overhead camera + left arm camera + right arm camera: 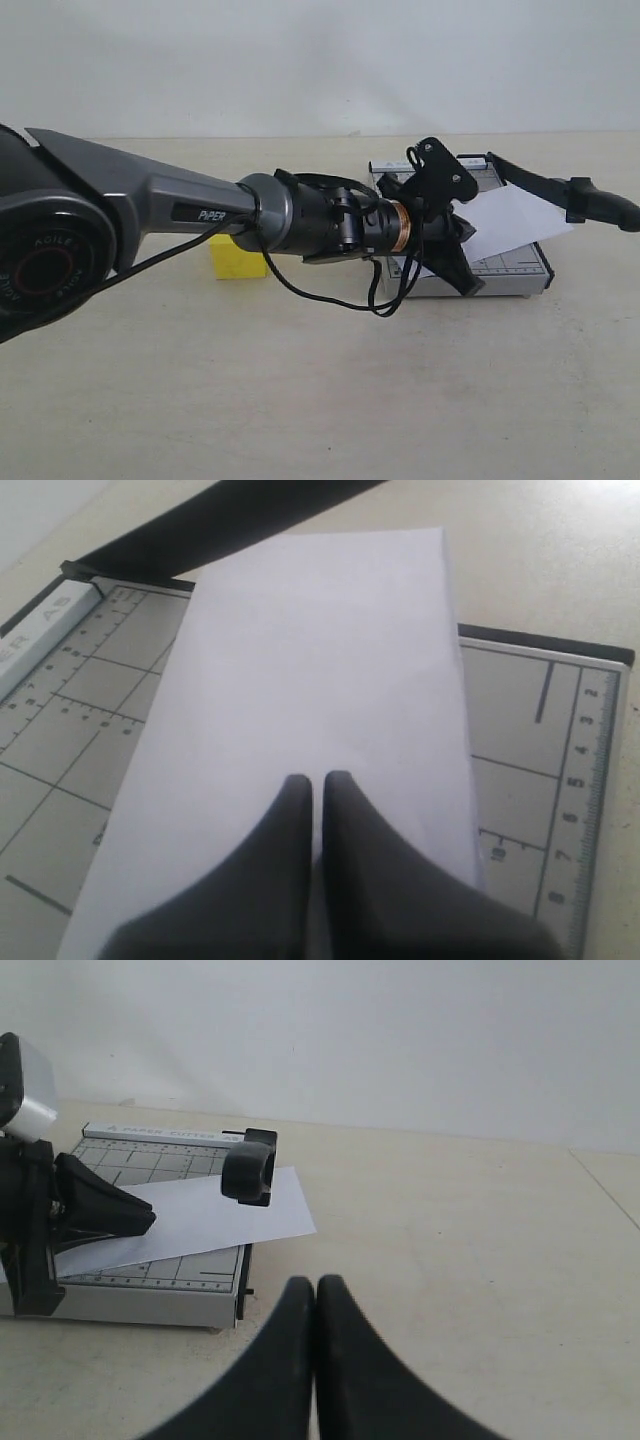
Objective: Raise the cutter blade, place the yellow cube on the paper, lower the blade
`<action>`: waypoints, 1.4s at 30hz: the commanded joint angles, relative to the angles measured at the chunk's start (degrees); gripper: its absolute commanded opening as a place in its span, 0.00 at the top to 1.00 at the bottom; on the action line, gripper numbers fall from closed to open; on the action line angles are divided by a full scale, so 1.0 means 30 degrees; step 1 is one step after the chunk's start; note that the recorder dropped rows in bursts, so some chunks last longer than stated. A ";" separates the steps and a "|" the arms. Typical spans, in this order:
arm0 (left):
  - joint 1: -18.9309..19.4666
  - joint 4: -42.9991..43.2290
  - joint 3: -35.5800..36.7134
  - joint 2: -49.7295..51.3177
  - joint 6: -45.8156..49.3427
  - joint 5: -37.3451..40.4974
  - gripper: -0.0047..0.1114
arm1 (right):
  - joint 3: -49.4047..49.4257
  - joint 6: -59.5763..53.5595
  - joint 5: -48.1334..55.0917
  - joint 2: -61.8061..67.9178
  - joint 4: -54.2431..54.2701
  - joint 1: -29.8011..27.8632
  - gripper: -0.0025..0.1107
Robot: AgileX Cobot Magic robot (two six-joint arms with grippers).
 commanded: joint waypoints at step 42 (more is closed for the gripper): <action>0.2035 -0.1182 0.9049 -1.2692 -1.2038 1.3317 0.43 | 0.0087 -0.0063 -0.0109 -0.0603 0.0068 0.0008 0.98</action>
